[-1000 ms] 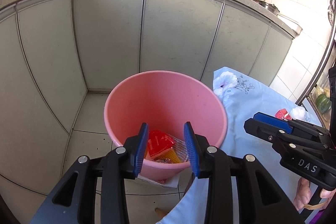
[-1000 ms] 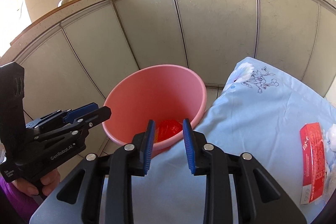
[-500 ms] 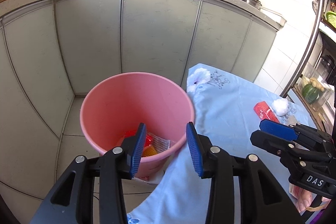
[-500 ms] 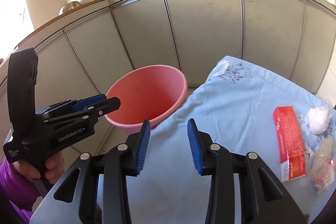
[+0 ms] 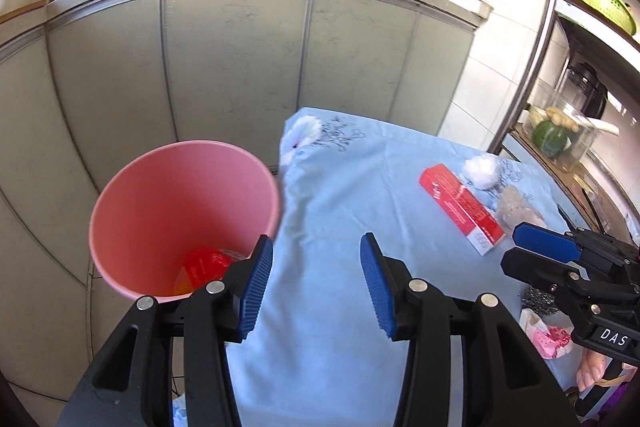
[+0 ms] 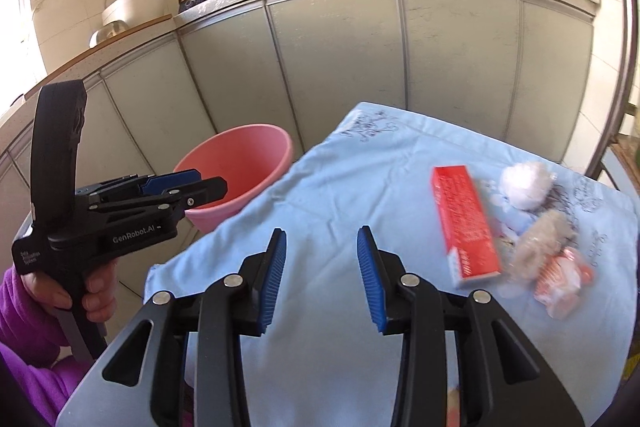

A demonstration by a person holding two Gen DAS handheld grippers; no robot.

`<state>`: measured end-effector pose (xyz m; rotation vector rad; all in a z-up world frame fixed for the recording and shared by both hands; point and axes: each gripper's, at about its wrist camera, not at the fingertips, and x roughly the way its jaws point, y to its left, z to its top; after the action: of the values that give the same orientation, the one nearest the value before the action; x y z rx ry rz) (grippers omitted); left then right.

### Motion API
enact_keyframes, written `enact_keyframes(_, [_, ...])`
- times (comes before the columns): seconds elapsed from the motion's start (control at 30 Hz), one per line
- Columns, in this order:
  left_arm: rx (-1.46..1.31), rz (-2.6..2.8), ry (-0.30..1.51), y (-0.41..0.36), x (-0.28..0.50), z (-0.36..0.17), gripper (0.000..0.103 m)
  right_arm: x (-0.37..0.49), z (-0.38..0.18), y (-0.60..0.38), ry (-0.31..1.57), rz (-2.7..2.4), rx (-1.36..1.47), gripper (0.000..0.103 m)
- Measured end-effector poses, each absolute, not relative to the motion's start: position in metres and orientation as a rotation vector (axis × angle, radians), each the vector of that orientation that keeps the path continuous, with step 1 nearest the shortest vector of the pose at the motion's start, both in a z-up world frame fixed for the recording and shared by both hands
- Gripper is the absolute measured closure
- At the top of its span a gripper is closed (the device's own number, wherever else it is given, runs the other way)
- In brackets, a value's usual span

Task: Collect trash
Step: 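Move both tools back over the table toward the steel wool and paper cup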

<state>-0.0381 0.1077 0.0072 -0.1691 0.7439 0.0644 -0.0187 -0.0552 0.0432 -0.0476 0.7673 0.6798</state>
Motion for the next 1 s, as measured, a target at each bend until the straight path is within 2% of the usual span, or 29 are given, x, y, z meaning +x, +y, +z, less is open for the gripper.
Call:
enact_keyframes(0.47, [-0.131, -0.094, 0.766, 0.060, -0.020, 0.005, 0.058, -0.038, 0.023, -0.138, 0.795, 0.488, -0.026, 0.065])
enact_keyframes(1.0, [0.000, -0.332, 0.824, -0.011, -0.008, -0.007, 0.058, -0.071, -0.011, -0.199, 0.932, 0.424, 0.076, 0.065])
